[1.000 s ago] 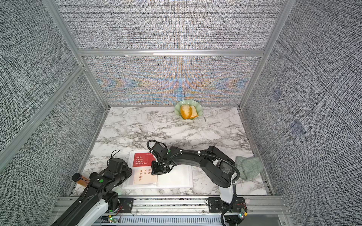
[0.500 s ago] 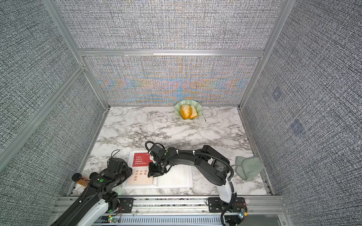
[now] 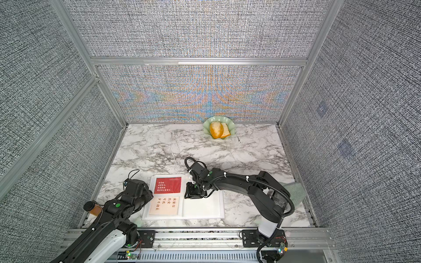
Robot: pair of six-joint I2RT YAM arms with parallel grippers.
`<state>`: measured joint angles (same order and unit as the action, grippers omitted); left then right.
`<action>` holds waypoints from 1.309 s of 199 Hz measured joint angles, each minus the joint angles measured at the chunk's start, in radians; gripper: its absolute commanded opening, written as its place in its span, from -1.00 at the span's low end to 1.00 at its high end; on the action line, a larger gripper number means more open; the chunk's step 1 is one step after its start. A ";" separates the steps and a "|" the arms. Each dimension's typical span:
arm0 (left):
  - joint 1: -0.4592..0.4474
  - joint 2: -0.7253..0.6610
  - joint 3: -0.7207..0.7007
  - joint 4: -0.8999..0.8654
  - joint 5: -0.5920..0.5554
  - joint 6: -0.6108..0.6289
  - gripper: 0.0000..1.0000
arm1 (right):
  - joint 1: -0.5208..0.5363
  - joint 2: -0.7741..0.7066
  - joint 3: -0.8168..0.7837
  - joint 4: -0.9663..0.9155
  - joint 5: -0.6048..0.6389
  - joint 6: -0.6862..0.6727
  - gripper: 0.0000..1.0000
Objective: Place the photos into the photo albums
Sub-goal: Insert the photo into the photo album, then close the photo album at the center of the board.
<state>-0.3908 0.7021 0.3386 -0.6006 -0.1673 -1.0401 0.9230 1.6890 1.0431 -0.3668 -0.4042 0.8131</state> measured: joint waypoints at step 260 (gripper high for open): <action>-0.042 -0.070 -0.145 0.177 0.042 -0.097 0.30 | -0.289 -0.426 -0.414 -0.247 0.220 -0.048 0.08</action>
<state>-0.4328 0.6319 0.1936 -0.4236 -0.1257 -1.1370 0.6342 1.2633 0.6289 -0.6136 -0.1844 0.7647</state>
